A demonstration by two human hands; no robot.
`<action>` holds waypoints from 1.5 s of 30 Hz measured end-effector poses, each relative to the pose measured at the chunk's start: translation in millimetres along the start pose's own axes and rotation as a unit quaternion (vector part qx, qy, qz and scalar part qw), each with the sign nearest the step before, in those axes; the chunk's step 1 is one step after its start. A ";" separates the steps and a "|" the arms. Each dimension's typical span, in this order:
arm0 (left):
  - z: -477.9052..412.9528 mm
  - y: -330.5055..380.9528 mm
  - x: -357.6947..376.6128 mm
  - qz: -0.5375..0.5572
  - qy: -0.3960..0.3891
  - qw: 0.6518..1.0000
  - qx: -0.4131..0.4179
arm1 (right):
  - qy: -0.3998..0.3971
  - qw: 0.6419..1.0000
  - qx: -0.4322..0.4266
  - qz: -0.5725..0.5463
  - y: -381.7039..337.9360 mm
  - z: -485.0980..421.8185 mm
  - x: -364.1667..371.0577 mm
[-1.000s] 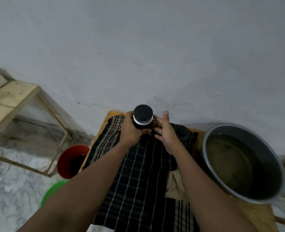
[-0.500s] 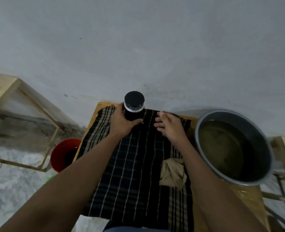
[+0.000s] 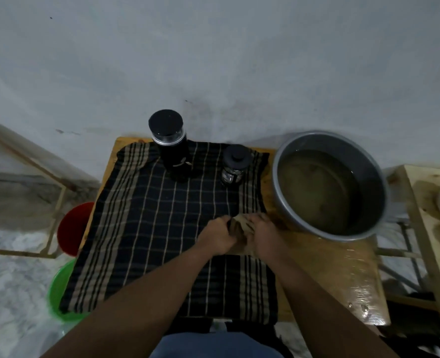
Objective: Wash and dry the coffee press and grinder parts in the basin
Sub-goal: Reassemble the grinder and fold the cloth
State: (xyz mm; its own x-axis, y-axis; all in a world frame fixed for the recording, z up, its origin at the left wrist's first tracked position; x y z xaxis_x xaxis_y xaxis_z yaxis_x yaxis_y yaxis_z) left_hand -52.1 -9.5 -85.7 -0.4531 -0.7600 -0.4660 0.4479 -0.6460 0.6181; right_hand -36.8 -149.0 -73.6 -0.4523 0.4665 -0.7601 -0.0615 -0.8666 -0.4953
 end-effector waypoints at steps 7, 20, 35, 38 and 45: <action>-4.6 18.0 -5.8 0.126 0.012 0.992 0.010 | -0.009 0.990 0.022 -0.136 8.8 3.7 -34.0; 17.5 20.5 -88.6 0.394 0.111 0.912 0.011 | -0.005 0.982 -0.025 -0.188 -19.3 11.2 -61.6; 39.4 -6.9 -108.4 0.379 0.112 0.918 0.035 | 0.003 0.891 0.009 -0.454 -39.4 16.9 -56.0; 43.0 4.5 -102.8 0.241 0.066 0.965 0.076 | -0.007 0.911 -0.051 -0.410 -58.4 17.1 -63.5; 43.3 46.3 -89.3 0.069 -0.083 0.981 0.163 | -0.023 0.935 -0.124 -0.332 -85.4 20.6 -76.1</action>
State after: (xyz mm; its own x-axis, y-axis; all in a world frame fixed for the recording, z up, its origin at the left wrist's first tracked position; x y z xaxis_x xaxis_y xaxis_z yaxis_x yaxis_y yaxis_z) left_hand -24.2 31.6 12.0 -0.5375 -0.7987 -0.2704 0.2554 -0.4598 0.8505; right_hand -15.4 -114.2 35.3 -0.4260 0.8740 -0.2338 -0.1366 -0.3176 -0.9383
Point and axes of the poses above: each hand's wrist, its own z-axis away from the middle knuckle, its own x-axis out of the palm, y = z × x, the point moved 8 cm from there along -z, towards the middle knuckle, and after that the axes turned 2 degrees about -x, right-handed, at the moved point
